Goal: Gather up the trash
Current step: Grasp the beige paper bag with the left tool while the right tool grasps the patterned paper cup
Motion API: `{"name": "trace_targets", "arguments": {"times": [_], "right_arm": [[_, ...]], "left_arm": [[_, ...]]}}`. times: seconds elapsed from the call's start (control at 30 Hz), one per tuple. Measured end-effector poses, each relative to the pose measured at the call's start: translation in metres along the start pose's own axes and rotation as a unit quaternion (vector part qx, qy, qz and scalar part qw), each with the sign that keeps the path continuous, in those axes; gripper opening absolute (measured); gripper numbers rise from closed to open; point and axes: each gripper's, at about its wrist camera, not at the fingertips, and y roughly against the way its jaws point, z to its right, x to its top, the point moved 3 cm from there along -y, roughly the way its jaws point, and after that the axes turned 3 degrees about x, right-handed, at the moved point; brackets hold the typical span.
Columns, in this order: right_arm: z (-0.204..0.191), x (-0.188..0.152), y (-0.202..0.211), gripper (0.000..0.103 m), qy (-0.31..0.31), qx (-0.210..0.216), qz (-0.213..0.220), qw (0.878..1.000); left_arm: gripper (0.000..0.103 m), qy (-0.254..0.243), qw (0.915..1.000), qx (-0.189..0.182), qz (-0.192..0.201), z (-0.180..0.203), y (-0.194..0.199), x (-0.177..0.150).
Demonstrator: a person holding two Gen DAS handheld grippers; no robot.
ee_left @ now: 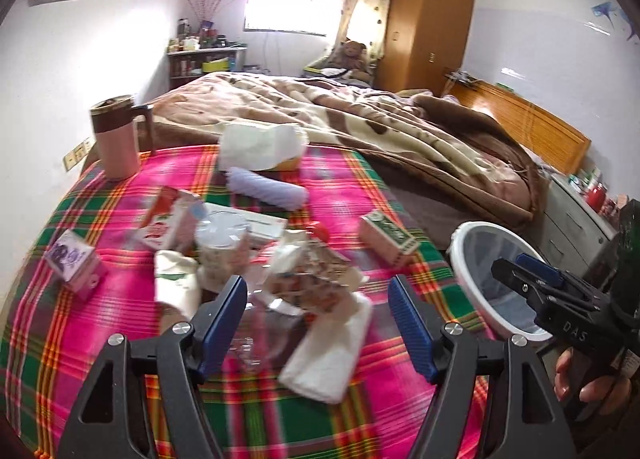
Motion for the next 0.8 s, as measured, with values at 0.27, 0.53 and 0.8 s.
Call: {"name": "trace_targets", "arguments": {"times": [0.27,0.53,0.8], "right_arm": [[-0.043,-0.003,-0.021,0.067,0.036,0.037,-0.016,0.999],[-0.079,-0.003,-0.042,0.075,0.085,0.073,-0.032,0.993],[-0.103,-0.002,-0.055,0.078,0.124,0.110,-0.044,0.985]], "left_arm": [[0.075,0.030,0.9989,0.035,-0.011,-0.048,-0.002,-0.009],[0.075,0.066,0.9961,0.050,-0.029,-0.087,-0.012,-0.016],[0.075,0.087,0.9940,0.035,-0.056,-0.104,-0.036,-0.011]]}}
